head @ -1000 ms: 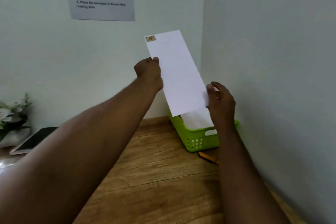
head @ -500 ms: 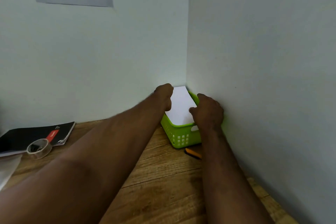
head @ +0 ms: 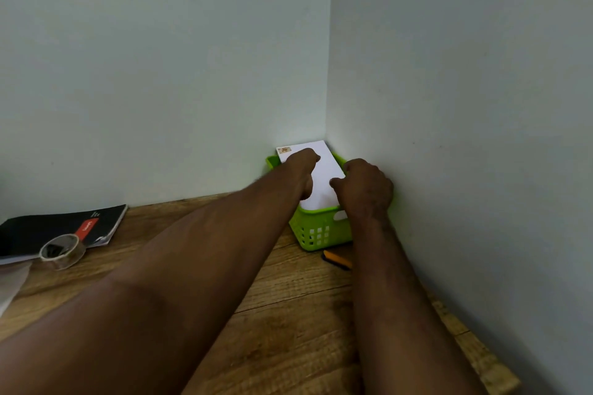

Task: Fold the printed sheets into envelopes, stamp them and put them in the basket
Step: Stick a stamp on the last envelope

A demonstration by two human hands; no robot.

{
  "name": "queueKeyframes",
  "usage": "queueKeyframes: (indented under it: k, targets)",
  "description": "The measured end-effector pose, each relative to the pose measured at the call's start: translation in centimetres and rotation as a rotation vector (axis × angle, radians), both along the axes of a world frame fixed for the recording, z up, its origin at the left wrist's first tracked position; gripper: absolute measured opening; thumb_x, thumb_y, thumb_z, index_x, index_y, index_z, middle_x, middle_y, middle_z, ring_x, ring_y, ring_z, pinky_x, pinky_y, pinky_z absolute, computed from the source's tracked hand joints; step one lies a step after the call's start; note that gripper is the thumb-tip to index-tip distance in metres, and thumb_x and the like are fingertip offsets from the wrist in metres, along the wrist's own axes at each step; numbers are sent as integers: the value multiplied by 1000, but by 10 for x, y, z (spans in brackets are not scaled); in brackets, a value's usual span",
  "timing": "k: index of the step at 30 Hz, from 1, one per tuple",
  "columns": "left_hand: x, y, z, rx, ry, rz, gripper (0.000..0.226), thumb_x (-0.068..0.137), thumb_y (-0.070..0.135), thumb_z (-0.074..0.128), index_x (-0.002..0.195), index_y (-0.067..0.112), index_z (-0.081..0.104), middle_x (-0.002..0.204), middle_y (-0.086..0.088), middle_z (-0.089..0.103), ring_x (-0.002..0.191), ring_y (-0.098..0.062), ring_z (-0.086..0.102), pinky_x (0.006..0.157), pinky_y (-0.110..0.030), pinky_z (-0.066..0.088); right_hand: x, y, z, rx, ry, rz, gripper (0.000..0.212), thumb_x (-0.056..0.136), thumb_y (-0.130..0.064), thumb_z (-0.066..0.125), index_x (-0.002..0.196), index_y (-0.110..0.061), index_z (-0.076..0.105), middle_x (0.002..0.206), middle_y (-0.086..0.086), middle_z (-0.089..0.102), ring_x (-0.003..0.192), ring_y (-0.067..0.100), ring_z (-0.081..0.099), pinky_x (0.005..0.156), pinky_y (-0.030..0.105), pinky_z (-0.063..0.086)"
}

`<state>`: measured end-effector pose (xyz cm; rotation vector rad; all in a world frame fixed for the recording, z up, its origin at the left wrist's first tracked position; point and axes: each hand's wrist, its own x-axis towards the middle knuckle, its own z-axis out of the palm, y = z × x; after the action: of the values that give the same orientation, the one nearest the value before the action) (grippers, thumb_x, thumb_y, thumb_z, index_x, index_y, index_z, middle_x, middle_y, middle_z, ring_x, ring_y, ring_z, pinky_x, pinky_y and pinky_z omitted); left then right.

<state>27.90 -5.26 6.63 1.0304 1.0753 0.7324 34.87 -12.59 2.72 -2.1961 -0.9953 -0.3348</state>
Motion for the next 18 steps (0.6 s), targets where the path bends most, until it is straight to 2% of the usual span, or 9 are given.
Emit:
queueKeyframes:
  k: [2, 3, 5, 7, 8, 11, 13, 16, 18]
  targets:
    - [-3, -2, 5, 133, -56, 21, 40, 94, 21, 57, 128, 4, 46, 102, -6, 56, 102, -25, 54, 92, -34, 43, -1, -1, 1, 31, 14, 6, 33, 85, -34, 61, 113, -17, 62, 115, 7, 65, 110, 29, 57, 90, 34, 40]
    - [-6, -3, 8, 221, -81, 27, 49, 93, 21, 58, 136, 6, 40, 114, -10, 57, 108, -27, 56, 95, -37, 46, -1, -2, 1, 58, 26, 10, 32, 86, -35, 61, 111, -15, 63, 114, 8, 65, 110, 30, 58, 90, 36, 41]
    - [-18, -8, 11, 380, -113, -20, 68, 90, 20, 62, 148, 10, 27, 143, -12, 44, 125, -30, 50, 103, -44, 43, -1, -3, 2, 144, 33, 19, 30, 87, -35, 61, 106, -12, 66, 111, 10, 67, 107, 32, 59, 88, 38, 45]
    - [-45, -14, 9, 525, -92, -58, 73, 90, 19, 64, 151, 13, 25, 154, -7, 32, 136, -24, 39, 110, -34, 33, -3, -2, 5, 237, -35, 23, 27, 87, -31, 59, 101, -10, 69, 106, 12, 68, 102, 34, 60, 85, 40, 46]
    - [-64, -17, 4, 606, -41, -52, 70, 90, 18, 63, 151, 14, 28, 154, -6, 33, 138, -20, 37, 108, -27, 30, -7, -1, 7, 285, -90, 31, 26, 87, -29, 58, 99, -10, 71, 101, 12, 70, 98, 35, 61, 82, 40, 46]
    - [-131, -19, -23, 818, 189, 0, 60, 92, 21, 61, 147, 21, 39, 152, 0, 38, 138, -14, 36, 110, -27, 29, -29, 7, 13, 411, -288, 152, 19, 81, -22, 59, 82, -9, 73, 82, 12, 71, 80, 36, 64, 70, 38, 48]
    - [-183, -17, -44, 884, 434, -16, 58, 93, 27, 58, 147, 24, 38, 154, 2, 34, 141, -14, 31, 113, -31, 25, -58, 14, 15, 403, -453, 292, 18, 80, -22, 58, 73, -10, 70, 74, 9, 69, 72, 33, 62, 66, 36, 48]
    - [-265, -9, -65, 920, 847, -37, 63, 94, 30, 56, 151, 19, 30, 157, -5, 27, 144, -22, 24, 117, -37, 23, -122, 26, 6, 241, -636, 579, 26, 82, -27, 48, 78, -11, 68, 81, 7, 68, 79, 30, 61, 72, 38, 50]
    - [-320, -7, -74, 928, 1045, 36, 65, 90, 28, 59, 148, 16, 32, 150, -11, 36, 138, -28, 33, 113, -42, 31, -176, 35, -11, 89, -674, 787, 25, 82, -27, 48, 85, -11, 68, 88, 7, 66, 85, 29, 61, 74, 39, 50]
